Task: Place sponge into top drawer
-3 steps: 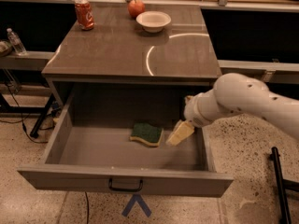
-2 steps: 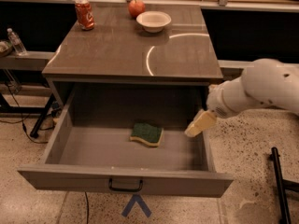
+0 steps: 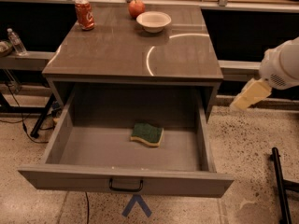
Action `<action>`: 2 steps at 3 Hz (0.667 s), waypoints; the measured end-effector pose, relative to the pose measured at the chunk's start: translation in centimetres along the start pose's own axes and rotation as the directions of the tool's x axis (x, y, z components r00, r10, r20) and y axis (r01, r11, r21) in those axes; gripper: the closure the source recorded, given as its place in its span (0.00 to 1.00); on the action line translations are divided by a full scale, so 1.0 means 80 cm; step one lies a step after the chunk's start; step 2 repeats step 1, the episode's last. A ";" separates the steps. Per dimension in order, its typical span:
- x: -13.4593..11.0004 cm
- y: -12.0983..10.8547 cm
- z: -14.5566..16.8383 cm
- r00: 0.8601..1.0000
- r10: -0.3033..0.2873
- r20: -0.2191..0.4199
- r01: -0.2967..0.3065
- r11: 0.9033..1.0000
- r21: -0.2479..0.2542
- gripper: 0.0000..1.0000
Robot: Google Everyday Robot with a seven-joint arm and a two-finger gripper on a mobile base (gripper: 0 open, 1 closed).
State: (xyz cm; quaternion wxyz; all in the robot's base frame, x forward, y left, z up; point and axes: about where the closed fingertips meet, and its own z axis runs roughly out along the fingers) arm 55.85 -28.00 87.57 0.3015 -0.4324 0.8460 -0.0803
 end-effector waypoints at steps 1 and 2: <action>0.001 -0.004 -0.004 1.000 0.000 -0.001 0.000 1.000 0.007 0.00; 0.001 -0.004 -0.004 1.000 0.000 -0.001 0.000 1.000 0.007 0.00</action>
Offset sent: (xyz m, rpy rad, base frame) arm 0.0000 0.0000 0.0000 0.0000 0.0000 0.0000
